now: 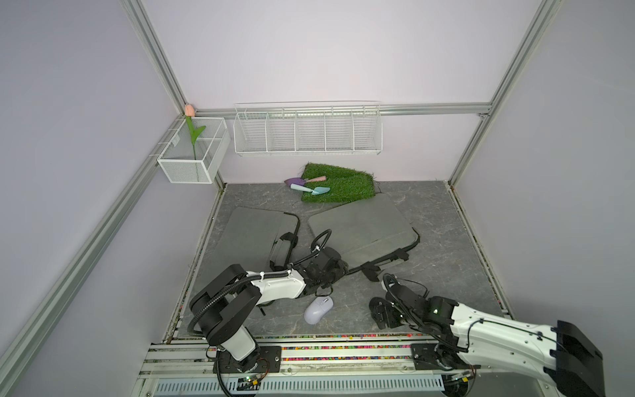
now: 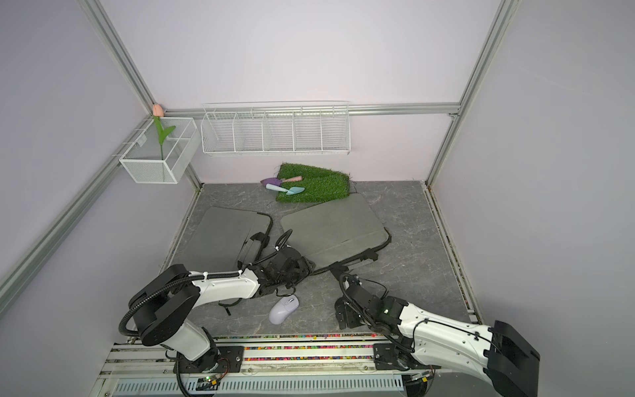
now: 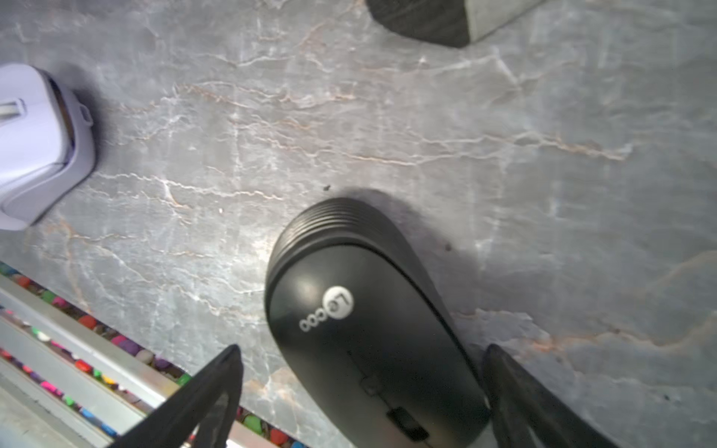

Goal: Put the mouse into the laptop bag
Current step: Pick up the mouse from the center of the board.

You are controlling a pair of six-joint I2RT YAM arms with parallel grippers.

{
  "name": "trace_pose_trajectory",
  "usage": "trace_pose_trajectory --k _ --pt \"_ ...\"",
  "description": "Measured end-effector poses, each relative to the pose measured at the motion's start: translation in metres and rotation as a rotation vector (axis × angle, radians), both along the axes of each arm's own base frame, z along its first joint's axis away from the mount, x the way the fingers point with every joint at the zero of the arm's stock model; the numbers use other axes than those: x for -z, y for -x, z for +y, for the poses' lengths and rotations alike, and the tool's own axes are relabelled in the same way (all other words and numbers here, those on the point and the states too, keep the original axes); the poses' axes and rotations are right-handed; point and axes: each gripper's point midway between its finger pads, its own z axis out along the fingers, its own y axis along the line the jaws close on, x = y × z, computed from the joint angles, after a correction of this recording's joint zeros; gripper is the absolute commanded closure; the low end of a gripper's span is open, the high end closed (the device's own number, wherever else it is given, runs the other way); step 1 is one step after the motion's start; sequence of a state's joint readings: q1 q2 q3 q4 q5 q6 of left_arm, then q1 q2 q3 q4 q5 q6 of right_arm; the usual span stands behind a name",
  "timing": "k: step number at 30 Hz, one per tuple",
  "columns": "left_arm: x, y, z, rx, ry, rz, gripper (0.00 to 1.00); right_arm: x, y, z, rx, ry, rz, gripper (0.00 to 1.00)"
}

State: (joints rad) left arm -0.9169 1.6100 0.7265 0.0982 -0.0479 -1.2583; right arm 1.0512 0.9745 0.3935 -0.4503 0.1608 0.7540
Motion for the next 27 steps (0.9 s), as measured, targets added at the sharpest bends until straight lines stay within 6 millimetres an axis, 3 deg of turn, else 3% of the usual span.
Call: trace_pose_trajectory --k 3,6,14,16,21,24,27 --pt "0.000 0.003 0.004 -0.002 -0.005 0.001 0.16 0.001 0.002 0.007 -0.028 0.071 -0.009 0.01" --pt "-0.009 0.009 0.018 -0.013 -0.017 -0.017 0.12 -0.001 0.002 0.014 -0.042 0.115 -0.030 0.05" --pt "-0.076 0.006 0.062 -0.099 -0.051 -0.184 0.07 0.004 -0.010 0.016 -0.028 0.203 -0.076 0.11" --pt "-0.093 0.005 0.077 -0.124 -0.065 -0.239 0.00 0.006 -0.011 0.015 -0.026 0.222 -0.077 0.14" --pt "-0.134 0.009 0.099 -0.088 -0.082 -0.403 0.00 0.010 -0.012 0.016 -0.029 0.236 -0.073 0.31" --pt "-0.144 0.013 0.098 -0.012 -0.113 -0.472 0.00 0.011 -0.013 0.020 -0.035 0.229 -0.074 0.42" --pt "-0.140 0.014 0.095 0.070 -0.175 -0.506 0.01 0.010 -0.014 0.024 -0.039 0.212 -0.071 0.45"
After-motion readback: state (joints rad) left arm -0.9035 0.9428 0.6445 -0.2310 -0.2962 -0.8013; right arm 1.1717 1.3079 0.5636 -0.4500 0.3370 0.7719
